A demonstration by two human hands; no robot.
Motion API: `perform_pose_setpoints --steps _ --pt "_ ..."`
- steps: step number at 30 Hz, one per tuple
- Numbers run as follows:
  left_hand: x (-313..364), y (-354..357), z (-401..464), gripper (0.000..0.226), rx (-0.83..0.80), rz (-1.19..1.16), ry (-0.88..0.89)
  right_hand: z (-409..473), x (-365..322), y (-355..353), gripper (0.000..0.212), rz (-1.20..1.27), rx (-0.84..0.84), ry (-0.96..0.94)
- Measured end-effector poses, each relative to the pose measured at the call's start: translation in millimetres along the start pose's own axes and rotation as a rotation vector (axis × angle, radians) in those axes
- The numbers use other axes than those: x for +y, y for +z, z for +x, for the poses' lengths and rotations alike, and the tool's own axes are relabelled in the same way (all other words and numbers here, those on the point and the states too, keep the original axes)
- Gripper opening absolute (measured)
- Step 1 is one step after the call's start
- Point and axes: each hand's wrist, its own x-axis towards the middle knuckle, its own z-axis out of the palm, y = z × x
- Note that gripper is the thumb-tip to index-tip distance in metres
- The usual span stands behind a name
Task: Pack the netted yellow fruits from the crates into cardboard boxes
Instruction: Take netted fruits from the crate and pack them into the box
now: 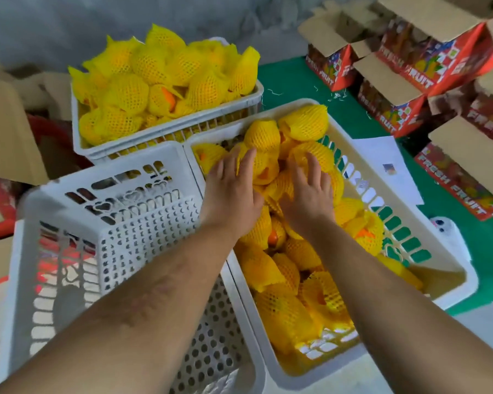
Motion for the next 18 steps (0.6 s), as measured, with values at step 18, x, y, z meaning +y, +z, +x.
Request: perform_pose_setpoints --steps 18 --pt "-0.3 1.5 0.4 0.074 -0.074 -0.094 -0.089 23.5 25.5 3.2 0.062 0.519 0.350 0.197"
